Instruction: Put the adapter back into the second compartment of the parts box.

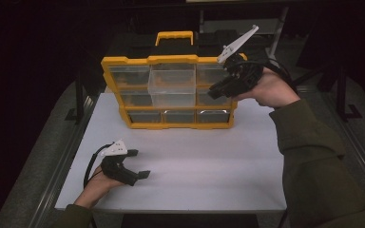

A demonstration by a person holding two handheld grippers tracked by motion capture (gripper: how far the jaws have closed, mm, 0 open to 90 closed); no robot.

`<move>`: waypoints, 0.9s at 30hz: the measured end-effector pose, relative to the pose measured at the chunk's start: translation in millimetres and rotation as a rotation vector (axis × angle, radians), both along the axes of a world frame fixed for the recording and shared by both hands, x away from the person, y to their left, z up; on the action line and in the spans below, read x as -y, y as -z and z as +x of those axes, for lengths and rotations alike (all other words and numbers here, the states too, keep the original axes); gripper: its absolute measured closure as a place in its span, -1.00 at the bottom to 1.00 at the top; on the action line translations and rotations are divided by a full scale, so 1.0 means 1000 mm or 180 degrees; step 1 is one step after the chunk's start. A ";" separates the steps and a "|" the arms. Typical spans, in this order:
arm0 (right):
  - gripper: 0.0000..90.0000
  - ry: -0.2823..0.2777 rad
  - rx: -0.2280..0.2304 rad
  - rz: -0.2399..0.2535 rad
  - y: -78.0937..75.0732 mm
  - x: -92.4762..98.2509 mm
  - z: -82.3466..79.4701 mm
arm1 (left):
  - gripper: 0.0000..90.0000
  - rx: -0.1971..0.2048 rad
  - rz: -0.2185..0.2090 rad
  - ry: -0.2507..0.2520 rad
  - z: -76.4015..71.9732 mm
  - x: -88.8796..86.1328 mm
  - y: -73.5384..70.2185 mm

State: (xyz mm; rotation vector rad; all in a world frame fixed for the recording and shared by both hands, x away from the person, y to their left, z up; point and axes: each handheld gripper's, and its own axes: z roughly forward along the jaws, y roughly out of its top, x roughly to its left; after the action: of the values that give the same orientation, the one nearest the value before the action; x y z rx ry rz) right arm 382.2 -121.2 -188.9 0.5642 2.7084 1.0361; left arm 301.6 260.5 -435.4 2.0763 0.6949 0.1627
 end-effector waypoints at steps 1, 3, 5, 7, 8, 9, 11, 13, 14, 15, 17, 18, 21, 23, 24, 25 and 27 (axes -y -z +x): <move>0.67 0.0001 0.0007 0.0015 -0.004 -0.001 0.001 | -1.00 -0.0001 0.0002 0.0001 0.000 0.000 0.000; 0.67 0.0013 0.0016 0.0024 -0.008 -0.002 0.003 | -1.00 0.0002 0.0014 0.0008 0.000 0.000 0.000; 0.67 0.0009 0.0039 0.0052 -0.012 -0.002 0.005 | -1.00 0.0001 0.0010 0.0007 0.000 0.000 0.000; 0.67 0.0006 0.0059 0.0073 -0.016 -0.003 0.007 | -1.00 0.0001 0.0012 0.0009 0.000 0.000 0.000; 0.67 0.0006 0.0059 0.0073 -0.016 -0.003 0.007 | -1.00 0.0001 0.0012 0.0009 0.000 0.000 0.000; 0.67 0.0006 0.0067 0.0079 -0.020 -0.004 0.008 | -1.00 0.0000 0.0010 0.0008 0.000 0.000 0.000; 0.67 -0.0002 0.0079 0.0101 -0.024 -0.007 0.009 | -1.00 0.0000 0.0009 0.0007 0.000 0.000 0.000; 0.67 -0.0005 0.0085 0.0105 -0.026 -0.009 0.011 | -1.00 0.0000 0.0005 0.0007 0.000 0.000 0.000; 0.67 -0.0005 0.0085 0.0105 -0.026 -0.009 0.011 | -1.00 0.0001 0.0010 0.0008 0.000 0.000 0.000; 0.67 -0.0011 0.0089 0.0115 -0.029 -0.012 0.013 | -1.00 0.0000 0.0006 0.0006 0.000 0.000 0.000; 0.67 -0.0025 0.0093 0.0128 -0.031 -0.015 0.015 | -1.00 0.0001 0.0007 0.0011 0.000 0.000 0.000; 0.67 -0.0025 0.0093 0.0128 -0.031 -0.015 0.015 | -1.00 0.0001 0.0007 0.0011 0.000 0.000 0.000; 0.67 -0.0047 0.0102 0.0151 -0.034 -0.020 0.016 | -1.00 0.0000 0.0003 0.0005 0.000 0.000 0.000; 0.67 -0.0075 0.0121 0.0174 -0.036 -0.026 0.017 | -1.00 0.0002 0.0001 0.0008 0.000 0.000 0.000; 0.67 -0.0075 0.0121 0.0174 -0.036 -0.026 0.017 | -1.00 0.0002 0.0001 0.0008 0.000 0.000 0.000; 0.67 -0.0096 0.0121 0.0183 -0.037 -0.030 0.018 | -1.00 0.0004 0.0005 0.0012 0.000 0.000 0.000; 0.67 -0.0106 0.0129 0.0181 -0.037 -0.034 0.019 | -1.00 0.0004 0.0007 0.0013 0.000 0.000 0.000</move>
State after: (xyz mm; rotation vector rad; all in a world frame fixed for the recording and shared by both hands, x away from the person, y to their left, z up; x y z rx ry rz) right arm 401.4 -87.4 -152.0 0.5036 2.6694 1.1237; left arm 301.4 260.5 -435.5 2.0796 0.6899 0.1626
